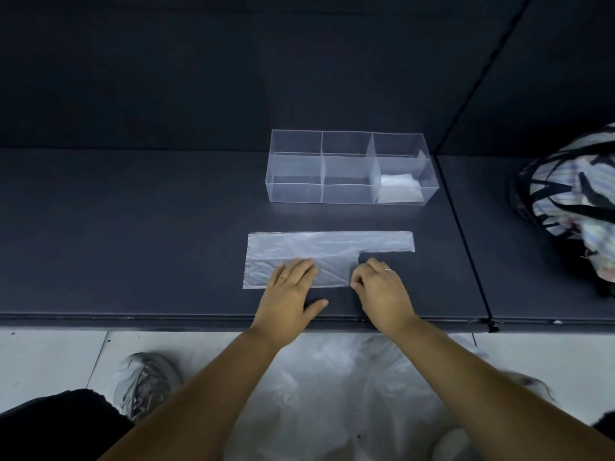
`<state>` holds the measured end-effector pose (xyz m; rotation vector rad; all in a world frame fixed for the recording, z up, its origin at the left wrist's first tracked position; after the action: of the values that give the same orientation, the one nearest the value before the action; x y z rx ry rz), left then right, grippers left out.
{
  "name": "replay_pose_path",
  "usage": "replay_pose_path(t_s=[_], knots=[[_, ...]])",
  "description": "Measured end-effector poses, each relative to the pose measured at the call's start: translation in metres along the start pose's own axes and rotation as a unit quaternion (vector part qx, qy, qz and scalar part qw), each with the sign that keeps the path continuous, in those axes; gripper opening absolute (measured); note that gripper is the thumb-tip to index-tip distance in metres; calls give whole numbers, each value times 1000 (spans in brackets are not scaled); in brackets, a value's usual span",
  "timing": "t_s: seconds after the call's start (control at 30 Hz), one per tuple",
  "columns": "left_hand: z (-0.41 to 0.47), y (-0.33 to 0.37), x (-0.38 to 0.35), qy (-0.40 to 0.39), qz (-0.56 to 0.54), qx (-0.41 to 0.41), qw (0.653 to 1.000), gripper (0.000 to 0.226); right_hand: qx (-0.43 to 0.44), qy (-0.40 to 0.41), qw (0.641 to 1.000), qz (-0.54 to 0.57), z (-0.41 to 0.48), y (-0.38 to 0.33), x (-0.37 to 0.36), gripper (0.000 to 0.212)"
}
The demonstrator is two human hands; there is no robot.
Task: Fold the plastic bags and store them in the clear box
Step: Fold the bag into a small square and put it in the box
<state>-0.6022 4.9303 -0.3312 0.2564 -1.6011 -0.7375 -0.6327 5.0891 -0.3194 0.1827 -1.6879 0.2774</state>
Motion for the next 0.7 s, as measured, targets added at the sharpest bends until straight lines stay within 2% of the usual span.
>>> replay_pose_path(t_s=[0.1, 0.23, 0.3, 0.33, 0.4, 0.43, 0.47, 0.5, 0.57, 0.63, 0.7], knots=[[-2, 3, 2, 35, -3, 15, 999, 59, -9, -21, 1000, 11, -12, 5, 4, 10], [-3, 34, 6, 96, 21, -35, 995, 20, -35, -37, 997, 51, -42, 29, 16, 12], [-5, 44, 2, 98, 37, -37, 994, 22, -54, -5, 998, 27, -53, 37, 24, 10], [-6, 47, 1, 97, 40, -34, 994, 22, -61, 12, 998, 16, -58, 37, 27, 27], [-7, 51, 0, 86, 46, -27, 995, 20, -16, 24, 1000, -6, -60, 20, 30, 67], [-7, 52, 1, 82, 45, -22, 995, 17, 21, 21, 999, -29, -59, 7, 26, 79], [-6, 53, 2, 74, 49, -17, 996, 14, 52, 14, 997, -51, -57, -5, 21, 82], [-5, 53, 2, 60, 59, -8, 996, 14, 67, 9, 995, -70, -53, -14, 16, 79], [-3, 52, -1, 33, 74, 2, 997, 21, 60, 37, 996, -54, -43, -18, 14, 56], [-1, 50, 4, 47, 79, 0, 996, 17, 11, 78, 997, 1, -34, -6, 20, 22], [0, 41, 8, 32, 78, 13, 996, 16, -45, 63, 994, 74, -27, 15, 21, 5]])
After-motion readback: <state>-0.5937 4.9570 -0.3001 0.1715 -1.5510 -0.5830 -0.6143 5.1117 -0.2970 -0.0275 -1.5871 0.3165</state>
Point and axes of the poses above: each hand's wrist, its own z-axis towards the middle knuckle, its own x-axis out of the back of the hand, y = z × x, the point moved 6 cm from there along z, towards the middle knuckle, and after that the axes turned 15 degrees about -z, right-handed, at the moved point
